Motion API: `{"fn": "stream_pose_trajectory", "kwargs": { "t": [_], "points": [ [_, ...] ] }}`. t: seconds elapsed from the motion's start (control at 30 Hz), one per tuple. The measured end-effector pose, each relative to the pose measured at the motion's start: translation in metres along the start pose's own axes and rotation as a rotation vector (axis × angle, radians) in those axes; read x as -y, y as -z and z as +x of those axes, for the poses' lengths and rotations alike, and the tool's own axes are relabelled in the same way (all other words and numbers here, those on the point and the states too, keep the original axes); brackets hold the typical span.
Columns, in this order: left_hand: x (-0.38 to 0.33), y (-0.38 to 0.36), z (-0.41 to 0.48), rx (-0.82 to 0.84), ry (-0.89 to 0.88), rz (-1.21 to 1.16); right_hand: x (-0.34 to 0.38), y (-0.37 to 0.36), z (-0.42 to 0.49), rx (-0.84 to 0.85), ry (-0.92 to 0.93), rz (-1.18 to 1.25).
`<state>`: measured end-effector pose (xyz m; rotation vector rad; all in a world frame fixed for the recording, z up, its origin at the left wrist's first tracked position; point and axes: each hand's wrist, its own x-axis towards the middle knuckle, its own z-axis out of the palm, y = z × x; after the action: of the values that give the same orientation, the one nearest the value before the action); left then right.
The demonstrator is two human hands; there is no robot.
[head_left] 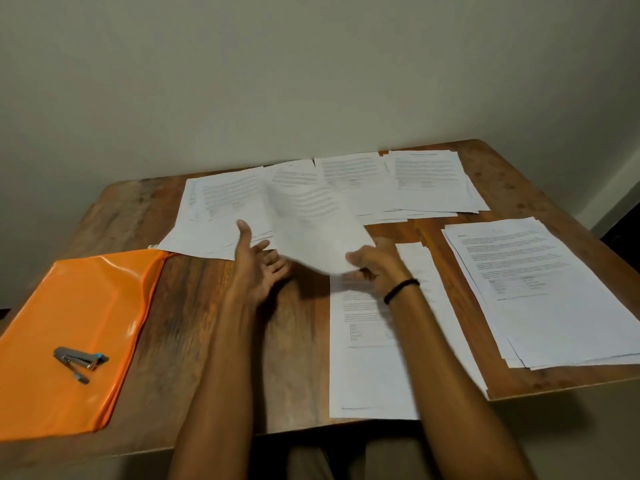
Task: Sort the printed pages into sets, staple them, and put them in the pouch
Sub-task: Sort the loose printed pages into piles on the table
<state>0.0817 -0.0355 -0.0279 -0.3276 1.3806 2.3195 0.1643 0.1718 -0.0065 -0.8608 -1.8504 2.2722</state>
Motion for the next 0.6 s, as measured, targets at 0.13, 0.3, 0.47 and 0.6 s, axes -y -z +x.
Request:
{"fn": "stream_pose_trajectory", "kwargs": {
  "t": [0.13,0.3,0.47,0.6],
  "points": [
    [-0.015,0.055,-0.011,-0.007,-0.030,0.239,-0.048,-0.015,-0.041,0.014,0.003,-0.217],
    [-0.022,0.097,-0.042,-0.135,-0.126,0.710,-0.070,-0.040,-0.085,0.190,-0.009,-0.610],
    [-0.020,0.110,-0.071,-0.180,-0.185,1.191,-0.092,-0.043,-0.100,-0.117,0.304,-1.070],
    [-0.005,0.098,-0.091,-0.314,-0.221,1.358,-0.107,-0.024,-0.087,-0.321,0.452,-1.200]
  ]
}}
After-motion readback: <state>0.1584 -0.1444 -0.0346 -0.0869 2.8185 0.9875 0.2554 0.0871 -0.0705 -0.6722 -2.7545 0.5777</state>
